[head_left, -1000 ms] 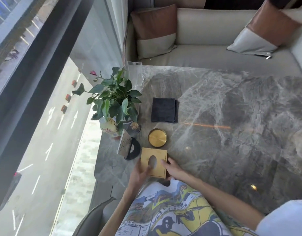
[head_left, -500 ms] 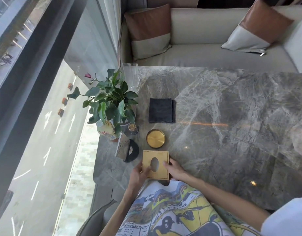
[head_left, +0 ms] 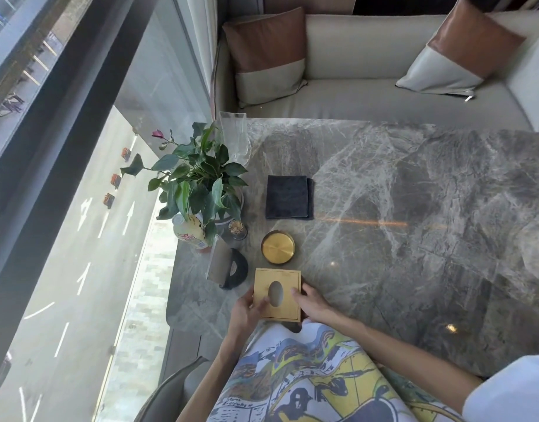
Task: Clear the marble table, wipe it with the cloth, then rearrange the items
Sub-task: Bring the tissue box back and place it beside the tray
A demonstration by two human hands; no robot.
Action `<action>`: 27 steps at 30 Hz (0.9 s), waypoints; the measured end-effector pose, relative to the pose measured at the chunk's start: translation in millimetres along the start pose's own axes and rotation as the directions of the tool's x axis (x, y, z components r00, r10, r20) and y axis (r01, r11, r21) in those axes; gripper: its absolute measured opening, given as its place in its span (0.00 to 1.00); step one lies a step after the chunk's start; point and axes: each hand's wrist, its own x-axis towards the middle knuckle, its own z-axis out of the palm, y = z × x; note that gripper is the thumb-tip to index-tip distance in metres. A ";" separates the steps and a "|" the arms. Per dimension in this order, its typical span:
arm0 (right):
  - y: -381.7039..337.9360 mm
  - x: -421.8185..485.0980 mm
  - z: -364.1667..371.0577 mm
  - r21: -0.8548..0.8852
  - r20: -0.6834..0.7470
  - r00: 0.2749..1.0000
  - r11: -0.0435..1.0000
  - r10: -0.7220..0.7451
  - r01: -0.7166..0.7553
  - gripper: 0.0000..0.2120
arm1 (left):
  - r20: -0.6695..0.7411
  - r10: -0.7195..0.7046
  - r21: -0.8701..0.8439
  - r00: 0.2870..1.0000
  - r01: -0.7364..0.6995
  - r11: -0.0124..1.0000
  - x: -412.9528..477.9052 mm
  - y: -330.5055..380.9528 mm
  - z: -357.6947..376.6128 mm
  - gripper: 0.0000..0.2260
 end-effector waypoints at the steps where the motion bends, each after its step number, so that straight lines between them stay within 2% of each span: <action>1: -0.1 -0.7 -0.2 0.008 0.004 1.000 1.000 0.002 -0.002 0.30 | -0.004 0.006 0.002 1.000 -0.006 1.000 0.2 -0.2 0.2 0.19; 12: -0.3 -3.4 -1.5 0.037 0.010 1.000 0.999 -0.029 0.029 0.30 | -0.009 -0.048 -0.021 0.999 0.048 0.999 -0.3 3.2 1.6 0.13; 20: -6.2 -12.2 -2.8 0.043 0.008 0.999 0.998 -0.051 0.050 0.26 | -0.006 -0.040 -0.006 0.999 0.040 0.999 -1.2 5.0 2.4 0.15; 23: -5.6 -11.8 -2.6 0.055 0.016 0.999 0.998 -0.035 0.034 0.28 | -0.001 -0.053 -0.001 0.999 0.053 0.999 0.4 3.2 2.8 0.16; 27: -8.7 -16.5 -3.7 0.043 0.013 0.999 0.998 -0.052 0.051 0.25 | -0.013 -0.057 0.000 0.998 0.057 0.998 -3.4 6.1 3.2 0.12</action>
